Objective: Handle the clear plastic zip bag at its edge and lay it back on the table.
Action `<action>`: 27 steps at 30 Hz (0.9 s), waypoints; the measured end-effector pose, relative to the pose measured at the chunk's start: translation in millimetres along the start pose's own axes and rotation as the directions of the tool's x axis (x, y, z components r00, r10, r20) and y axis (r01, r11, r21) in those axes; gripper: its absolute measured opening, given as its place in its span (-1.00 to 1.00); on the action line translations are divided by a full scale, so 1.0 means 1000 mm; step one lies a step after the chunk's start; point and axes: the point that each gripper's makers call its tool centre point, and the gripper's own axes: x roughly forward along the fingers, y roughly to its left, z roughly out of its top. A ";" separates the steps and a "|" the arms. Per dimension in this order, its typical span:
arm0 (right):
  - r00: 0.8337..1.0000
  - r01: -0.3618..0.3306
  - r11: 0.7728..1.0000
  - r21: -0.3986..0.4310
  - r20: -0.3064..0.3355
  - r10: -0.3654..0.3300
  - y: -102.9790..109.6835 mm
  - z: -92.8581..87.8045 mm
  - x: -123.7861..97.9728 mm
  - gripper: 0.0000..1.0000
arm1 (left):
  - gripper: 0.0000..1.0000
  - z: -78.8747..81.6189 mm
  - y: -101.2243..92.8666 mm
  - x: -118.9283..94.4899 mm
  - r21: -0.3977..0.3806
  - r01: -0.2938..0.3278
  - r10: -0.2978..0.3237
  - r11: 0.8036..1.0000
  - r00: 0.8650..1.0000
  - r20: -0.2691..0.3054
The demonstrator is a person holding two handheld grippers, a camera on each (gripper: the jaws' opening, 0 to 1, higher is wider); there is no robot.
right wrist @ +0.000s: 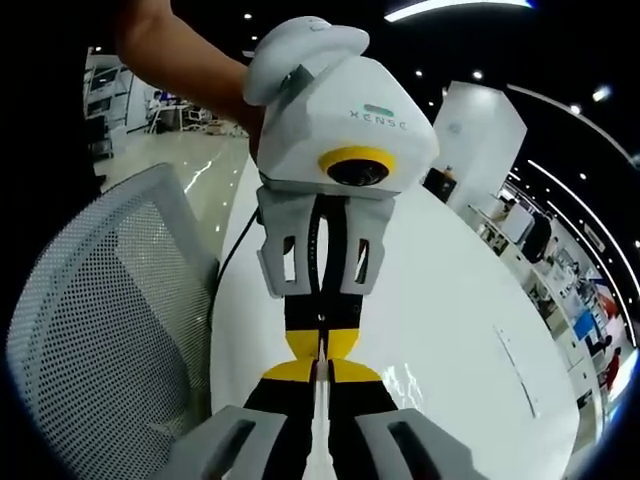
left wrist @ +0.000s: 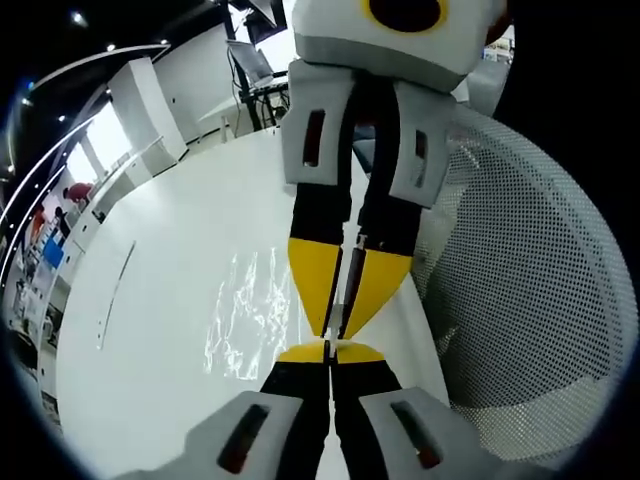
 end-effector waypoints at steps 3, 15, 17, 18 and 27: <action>1.000 0.003 1.000 0.012 -0.003 -0.003 -0.001 -0.002 -0.001 -1.00 | -1.00 -0.001 0.001 -0.001 0.001 -0.004 0.004 1.000 1.000 0.003; 1.000 0.004 1.000 0.027 -0.005 -0.004 -0.001 -0.002 -0.002 -1.00 | -1.00 0.001 0.003 -0.002 0.055 -0.028 0.027 0.998 1.000 0.011; 1.000 0.002 1.000 0.028 -0.006 -0.002 -0.001 -0.002 -0.001 -1.00 | -1.00 0.001 0.000 -0.002 0.057 -0.024 0.024 0.998 1.000 0.003; 1.000 0.002 1.000 0.026 -0.006 -0.002 -0.001 -0.002 -0.001 -1.00 | -1.00 0.001 0.000 -0.002 0.068 -0.027 0.027 0.997 1.000 0.001; 0.999 0.001 1.000 0.017 -0.032 -0.001 -0.001 -0.006 0.002 -1.00 | -1.00 0.007 0.002 -0.015 0.061 -0.037 0.037 0.997 0.999 -0.008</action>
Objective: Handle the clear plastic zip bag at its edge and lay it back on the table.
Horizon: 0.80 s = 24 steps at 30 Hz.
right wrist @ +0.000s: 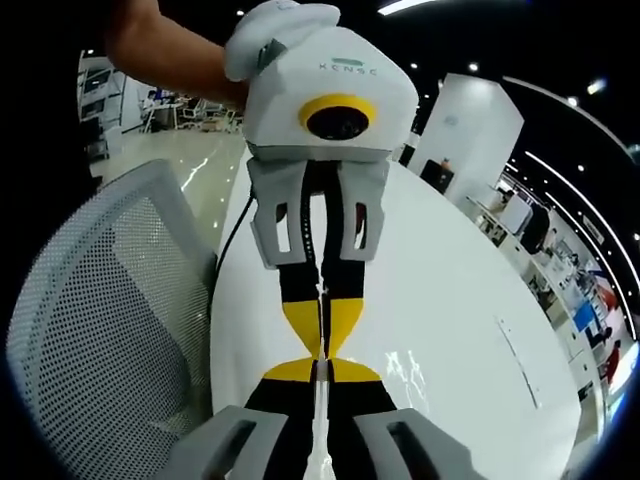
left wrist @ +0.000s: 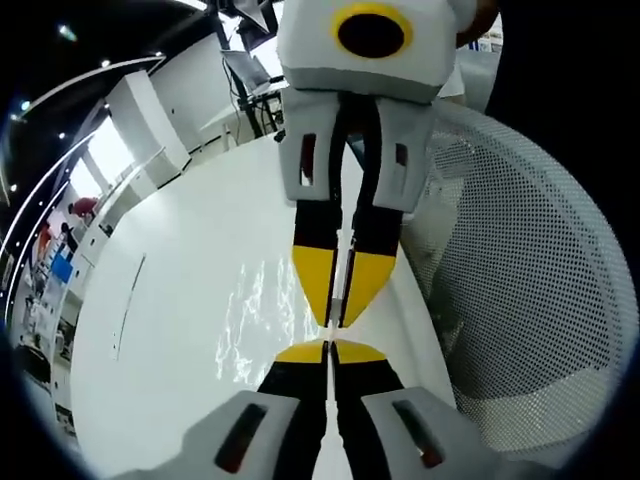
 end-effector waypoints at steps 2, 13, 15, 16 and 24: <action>1.000 -0.002 1.000 -0.002 -0.006 0.002 0.000 -0.001 0.000 -1.00 | -1.00 0.002 -0.001 -0.002 0.015 0.004 -0.004 1.000 1.000 -0.006; 1.000 0.002 1.000 -0.001 -0.016 -0.002 0.000 -0.001 0.000 -1.00 | -1.00 0.005 -0.002 0.005 0.054 0.015 -0.012 0.998 0.999 -0.047; 1.000 0.004 1.000 -0.003 -0.019 -0.004 0.000 -0.001 0.000 -1.00 | -1.00 0.004 -0.001 0.007 0.047 0.013 -0.010 0.999 0.998 -0.055; 1.000 0.006 1.000 -0.005 -0.022 -0.006 -0.001 -0.001 0.000 -1.00 | -1.00 0.004 -0.001 0.007 0.037 0.011 -0.009 0.999 0.998 -0.057; 0.999 0.010 1.000 -0.002 -0.034 -0.010 -0.001 -0.004 -0.002 -1.00 | -1.00 0.005 -0.001 0.010 0.014 0.002 -0.002 1.000 0.999 -0.052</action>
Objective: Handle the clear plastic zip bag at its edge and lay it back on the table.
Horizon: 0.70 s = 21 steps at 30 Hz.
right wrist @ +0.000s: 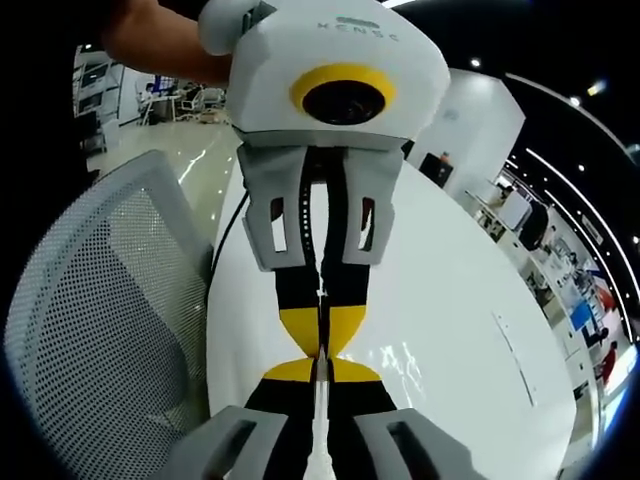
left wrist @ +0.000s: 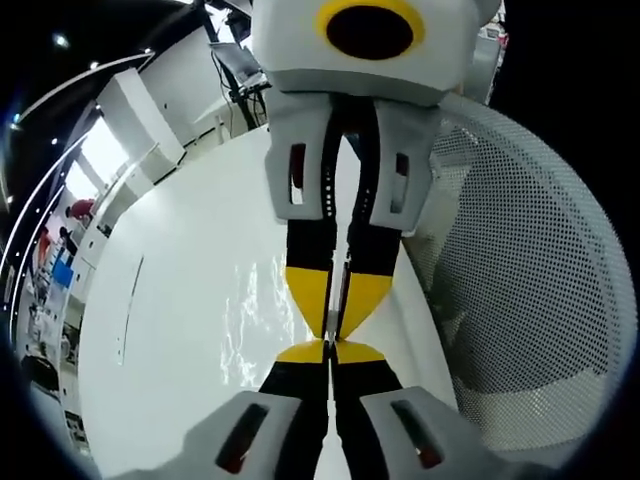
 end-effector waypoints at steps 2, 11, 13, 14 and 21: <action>1.000 -0.001 1.000 0.007 -0.006 0.001 0.000 -0.001 0.000 -1.00 | -1.00 -0.001 0.000 0.001 0.000 -0.002 0.002 1.000 1.000 -0.001; 1.000 -0.002 1.000 0.011 -0.011 0.002 0.000 -0.001 0.002 -1.00 | -1.00 -0.002 -0.001 -0.002 -0.026 -0.006 0.006 1.000 1.000 0.010; 1.000 -0.002 1.000 0.017 -0.008 0.002 0.000 0.000 0.002 -1.00 | -1.00 -0.003 0.000 -0.003 -0.025 -0.008 0.009 1.000 1.000 0.011; 1.000 -0.001 1.000 0.020 -0.011 0.001 -0.001 0.000 0.002 -1.00 | -1.00 -0.004 0.000 -0.003 -0.024 -0.010 0.010 1.000 1.000 0.010; 1.000 -0.007 0.999 0.043 -0.003 0.008 -0.001 -0.001 0.001 -1.00 | -1.00 -0.004 0.000 -0.006 -0.061 -0.002 0.004 0.998 1.000 0.027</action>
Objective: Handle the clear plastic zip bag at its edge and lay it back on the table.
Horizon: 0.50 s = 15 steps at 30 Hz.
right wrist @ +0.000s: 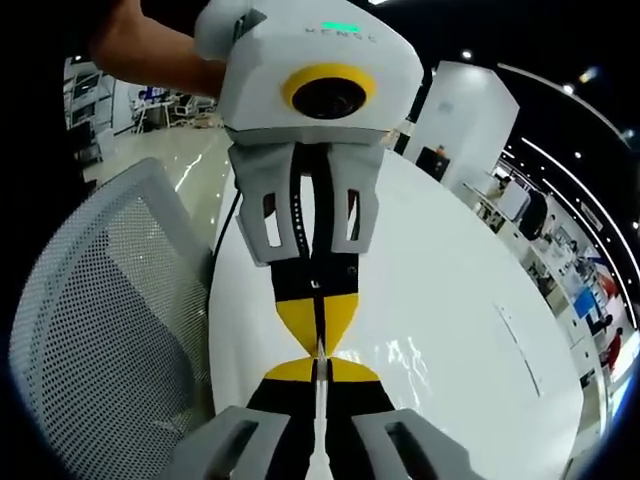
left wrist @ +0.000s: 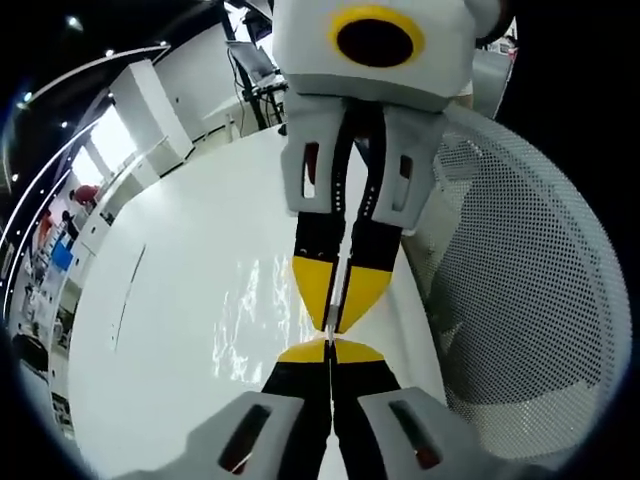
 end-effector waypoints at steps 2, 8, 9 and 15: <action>1.000 0.000 1.000 0.005 0.001 0.000 0.000 0.000 0.000 -1.00 | -1.00 0.000 0.000 0.000 -0.002 0.002 -0.002 1.000 1.000 0.001; 1.000 0.000 1.000 0.005 0.001 0.000 0.001 -0.001 -0.001 -1.00 | -1.00 0.000 -0.001 0.000 -0.009 0.004 -0.004 1.000 1.000 0.017; 1.000 -0.001 1.000 0.005 0.002 0.001 0.001 -0.001 -0.001 -1.00 | -1.00 0.000 -0.001 0.000 -0.009 0.005 -0.005 1.000 1.000 0.018; 1.000 -0.002 1.000 0.005 0.000 0.002 0.000 -0.002 -0.002 -1.00 | -1.00 0.000 0.000 -0.003 -0.015 0.002 -0.001 1.000 1.000 0.023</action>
